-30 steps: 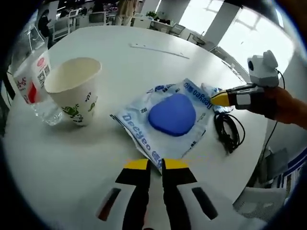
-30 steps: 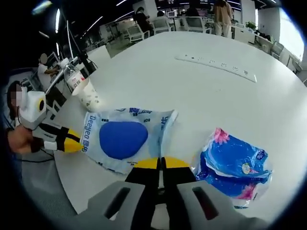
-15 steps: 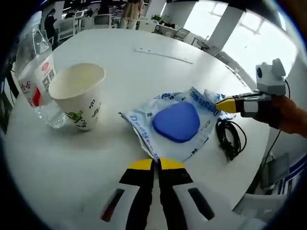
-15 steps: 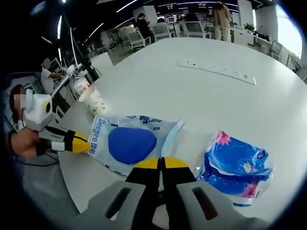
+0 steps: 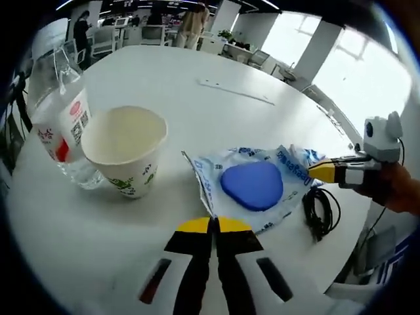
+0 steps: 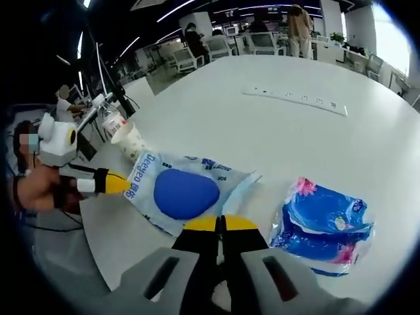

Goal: Arrange the tabletop items into an orderly group along one side of the table until the central work area is clear of visible clutter.

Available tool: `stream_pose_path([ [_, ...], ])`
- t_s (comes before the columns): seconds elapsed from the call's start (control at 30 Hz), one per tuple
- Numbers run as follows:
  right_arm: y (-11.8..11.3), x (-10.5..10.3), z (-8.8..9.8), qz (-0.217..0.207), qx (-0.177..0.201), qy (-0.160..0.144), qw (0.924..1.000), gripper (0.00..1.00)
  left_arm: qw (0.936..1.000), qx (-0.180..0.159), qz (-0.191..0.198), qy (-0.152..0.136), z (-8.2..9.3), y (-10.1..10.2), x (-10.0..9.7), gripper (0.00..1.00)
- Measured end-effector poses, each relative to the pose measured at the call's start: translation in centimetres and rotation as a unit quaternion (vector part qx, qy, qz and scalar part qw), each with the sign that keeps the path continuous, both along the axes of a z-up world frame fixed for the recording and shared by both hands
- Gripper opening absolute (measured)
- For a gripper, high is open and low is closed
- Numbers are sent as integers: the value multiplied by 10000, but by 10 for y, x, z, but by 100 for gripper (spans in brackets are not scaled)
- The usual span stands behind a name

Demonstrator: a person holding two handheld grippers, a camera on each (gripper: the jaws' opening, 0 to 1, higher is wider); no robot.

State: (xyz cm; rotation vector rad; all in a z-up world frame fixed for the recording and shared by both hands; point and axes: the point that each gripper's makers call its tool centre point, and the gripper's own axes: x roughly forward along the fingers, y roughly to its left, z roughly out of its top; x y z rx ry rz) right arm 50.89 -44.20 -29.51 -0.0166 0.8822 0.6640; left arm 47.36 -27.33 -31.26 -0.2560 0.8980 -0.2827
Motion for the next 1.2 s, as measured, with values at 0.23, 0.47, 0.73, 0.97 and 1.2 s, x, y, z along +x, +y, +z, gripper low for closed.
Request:
stream_pose_path([
  [0.23, 6, -4, -2, -13, -23, 5, 10000, 0, 9995, -57, 312, -3, -7, 9, 10, 0],
  [0.47, 14, -6, -3, -52, 33, 46, 10000, 0, 9981, -140, 583, -103, -3, 16, 20, 0],
  [0.73, 17, -4, -4, -76, 60, 67, 9999, 0, 9966, -222, 788, -99, -4, 20, 28, 0],
  [0.97, 19, -2, -5, -148, 116, 86, 9998, 0, 9955, -270, 901, -87, -4, 24, 32, 0],
  [1.2, 19, -3, -9, -74, 59, 97, 9999, 0, 9955, -215, 920, -40, -7, 28, 30, 0],
])
